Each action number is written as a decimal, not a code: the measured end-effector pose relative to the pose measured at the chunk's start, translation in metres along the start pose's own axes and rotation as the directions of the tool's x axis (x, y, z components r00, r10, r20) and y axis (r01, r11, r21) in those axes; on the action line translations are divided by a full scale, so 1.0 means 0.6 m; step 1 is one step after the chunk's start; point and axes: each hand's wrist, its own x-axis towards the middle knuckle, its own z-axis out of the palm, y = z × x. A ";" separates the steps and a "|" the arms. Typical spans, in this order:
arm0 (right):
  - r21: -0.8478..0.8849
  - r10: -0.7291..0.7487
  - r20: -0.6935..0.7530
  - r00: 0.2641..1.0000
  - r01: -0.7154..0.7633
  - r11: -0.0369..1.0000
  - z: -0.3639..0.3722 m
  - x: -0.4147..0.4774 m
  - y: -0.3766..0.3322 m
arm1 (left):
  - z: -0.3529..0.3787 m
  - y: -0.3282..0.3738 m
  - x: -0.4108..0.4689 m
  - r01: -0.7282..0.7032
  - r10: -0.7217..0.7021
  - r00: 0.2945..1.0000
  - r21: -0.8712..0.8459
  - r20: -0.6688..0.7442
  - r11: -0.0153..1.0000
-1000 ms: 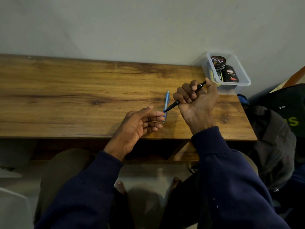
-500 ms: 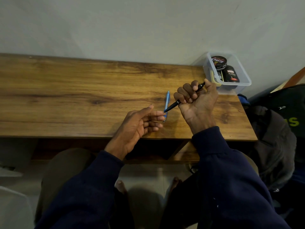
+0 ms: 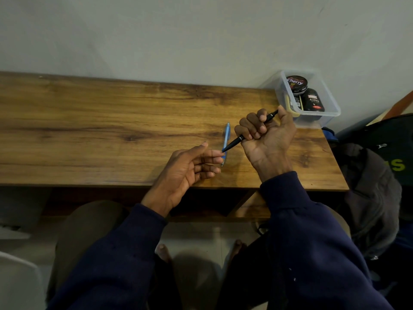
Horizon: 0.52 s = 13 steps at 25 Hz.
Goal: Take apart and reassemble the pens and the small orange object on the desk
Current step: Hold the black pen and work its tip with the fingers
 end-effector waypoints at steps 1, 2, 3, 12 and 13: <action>0.002 0.004 -0.001 1.000 -0.004 1.000 0.000 0.000 0.000 | 0.000 0.000 0.000 0.001 -0.001 1.000 -0.001 0.001 1.000; 0.005 0.007 -0.001 1.000 -0.007 1.000 0.000 0.000 0.000 | 0.000 0.001 0.000 0.003 -0.003 1.000 -0.001 0.003 1.000; 0.009 0.009 -0.002 1.000 -0.009 1.000 0.000 0.001 0.000 | -0.001 0.001 0.000 0.004 -0.004 1.000 -0.001 0.004 1.000; 0.036 0.025 -0.002 1.000 -0.025 0.999 -0.001 0.003 0.002 | 0.000 0.002 -0.001 0.010 -0.010 1.000 -0.014 0.009 1.000; 0.042 0.031 -0.001 1.000 -0.030 0.999 -0.001 0.003 0.003 | 0.000 0.002 -0.001 0.009 -0.009 1.000 -0.016 0.010 1.000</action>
